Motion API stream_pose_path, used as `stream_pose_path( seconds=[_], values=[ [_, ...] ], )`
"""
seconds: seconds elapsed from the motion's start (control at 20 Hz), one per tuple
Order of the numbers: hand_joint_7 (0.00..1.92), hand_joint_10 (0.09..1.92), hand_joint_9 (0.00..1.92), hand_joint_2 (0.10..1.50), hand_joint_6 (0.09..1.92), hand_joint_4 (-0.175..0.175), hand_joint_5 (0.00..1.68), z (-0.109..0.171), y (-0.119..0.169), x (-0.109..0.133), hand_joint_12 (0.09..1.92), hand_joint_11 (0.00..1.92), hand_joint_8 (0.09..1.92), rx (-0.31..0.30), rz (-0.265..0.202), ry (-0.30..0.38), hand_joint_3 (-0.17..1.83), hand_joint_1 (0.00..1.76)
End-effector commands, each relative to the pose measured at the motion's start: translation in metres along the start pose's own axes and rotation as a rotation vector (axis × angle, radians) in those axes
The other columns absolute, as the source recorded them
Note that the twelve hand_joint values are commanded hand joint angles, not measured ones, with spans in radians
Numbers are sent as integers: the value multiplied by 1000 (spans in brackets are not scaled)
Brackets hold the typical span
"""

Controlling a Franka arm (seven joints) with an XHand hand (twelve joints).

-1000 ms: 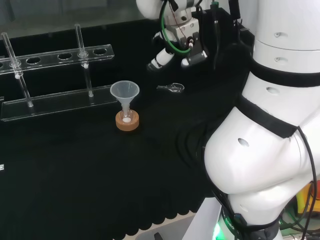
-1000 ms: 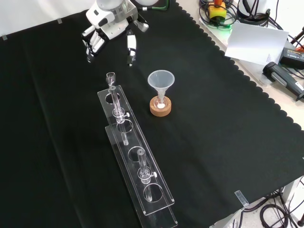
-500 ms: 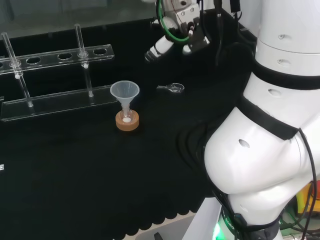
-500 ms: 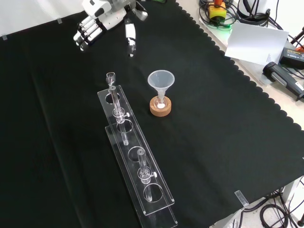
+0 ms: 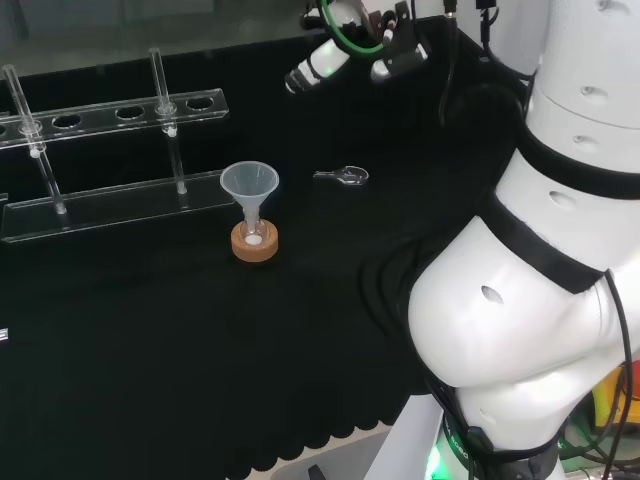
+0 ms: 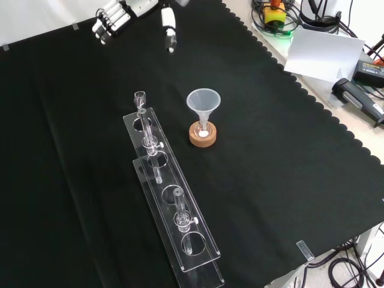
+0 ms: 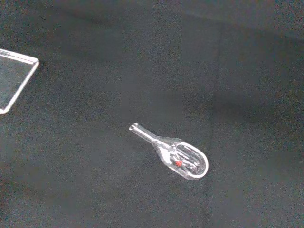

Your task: Remove the funnel from the round-bottom flask.

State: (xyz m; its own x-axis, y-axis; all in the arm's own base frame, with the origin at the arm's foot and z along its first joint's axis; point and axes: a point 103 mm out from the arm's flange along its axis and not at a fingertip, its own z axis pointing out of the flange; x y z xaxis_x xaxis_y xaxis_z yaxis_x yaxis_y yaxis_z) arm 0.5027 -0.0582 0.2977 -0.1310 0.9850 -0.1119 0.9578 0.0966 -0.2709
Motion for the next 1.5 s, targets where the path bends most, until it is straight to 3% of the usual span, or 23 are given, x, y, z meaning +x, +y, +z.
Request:
stream_pose_path(
  seconds=[0.05, 0.35, 0.9, 1.2, 1.5],
  values=[
    [32, 87, 8, 574, 87, -85, 0, -11, -34, 1, 998, 0, 87, -126, 0, 213, 4, 194],
    [45, 87, 7, 565, 87, -102, 0, -6, -55, 14, 1086, 0, 87, -87, -32, 222, -1, 176],
    [48, 87, 11, 584, 87, -121, 0, 3, -93, 48, 1063, 0, 87, -106, -94, 227, 7, 204],
    [50, 87, 15, 593, 87, -123, 0, 8, -102, 63, 1053, 0, 87, -99, -142, 215, 11, 210],
    [50, 87, 16, 594, 87, -123, 0, 21, -97, 73, 1045, 0, 87, -80, -150, 198, 11, 212]
  ],
)
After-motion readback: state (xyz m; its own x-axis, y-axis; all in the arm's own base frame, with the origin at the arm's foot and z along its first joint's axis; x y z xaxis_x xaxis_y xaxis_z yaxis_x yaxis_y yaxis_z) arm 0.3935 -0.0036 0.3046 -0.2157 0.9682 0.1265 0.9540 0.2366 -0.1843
